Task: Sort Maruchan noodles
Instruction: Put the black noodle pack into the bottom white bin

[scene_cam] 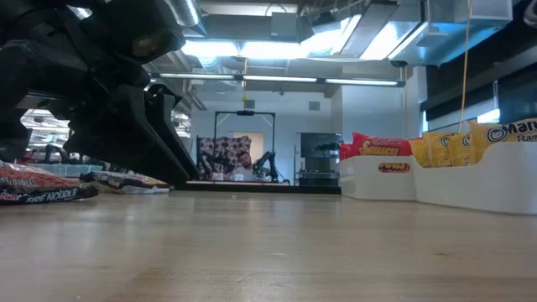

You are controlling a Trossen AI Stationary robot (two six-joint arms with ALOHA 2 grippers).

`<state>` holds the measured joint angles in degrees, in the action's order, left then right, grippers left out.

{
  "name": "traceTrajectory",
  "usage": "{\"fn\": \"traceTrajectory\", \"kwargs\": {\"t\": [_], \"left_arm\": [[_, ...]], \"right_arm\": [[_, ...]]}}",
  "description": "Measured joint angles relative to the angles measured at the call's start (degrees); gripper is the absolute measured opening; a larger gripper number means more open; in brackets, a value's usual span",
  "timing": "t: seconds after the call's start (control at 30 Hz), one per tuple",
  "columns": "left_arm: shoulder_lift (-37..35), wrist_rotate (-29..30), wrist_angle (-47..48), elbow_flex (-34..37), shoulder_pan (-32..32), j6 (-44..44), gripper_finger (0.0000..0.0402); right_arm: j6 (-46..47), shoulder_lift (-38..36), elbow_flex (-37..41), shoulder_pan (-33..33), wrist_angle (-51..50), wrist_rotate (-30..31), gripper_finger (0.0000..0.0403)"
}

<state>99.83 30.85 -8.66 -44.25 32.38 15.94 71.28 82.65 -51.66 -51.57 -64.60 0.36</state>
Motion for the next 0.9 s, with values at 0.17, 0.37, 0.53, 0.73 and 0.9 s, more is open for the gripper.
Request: {"fn": "traceTrajectory", "kwargs": {"t": [0.17, 0.37, 0.53, 0.73, 0.9], "left_arm": [[0.0, 0.0, 0.0, 0.0, 0.0, 0.0, 0.0105], [0.0, 0.0, 0.0, 0.0, 0.0, 0.0, 0.0105], [0.0, 0.0, 0.0, 0.0, 0.0, 0.0, 0.0105], [0.1, -1.2, -3.2, 0.0, -1.1, 0.0, 0.0105], [2.1, -7.7, -11.9, -1.4, -4.1, -1.9, 0.0105]], "right_arm": [[-7.0, 0.0, -1.1, 0.0, 0.6, 0.5, 0.0131], [-14.8, 0.0, -1.9, 0.0, 2.3, 6.2, 0.0131], [-21.7, 0.0, -1.9, 0.0, 2.1, 9.6, 0.0131], [-22.0, 0.0, -1.9, -0.2, 2.2, 10.7, 0.0131], [-20.1, 0.0, -1.9, -0.2, 2.2, 12.0, 0.0131]]}}
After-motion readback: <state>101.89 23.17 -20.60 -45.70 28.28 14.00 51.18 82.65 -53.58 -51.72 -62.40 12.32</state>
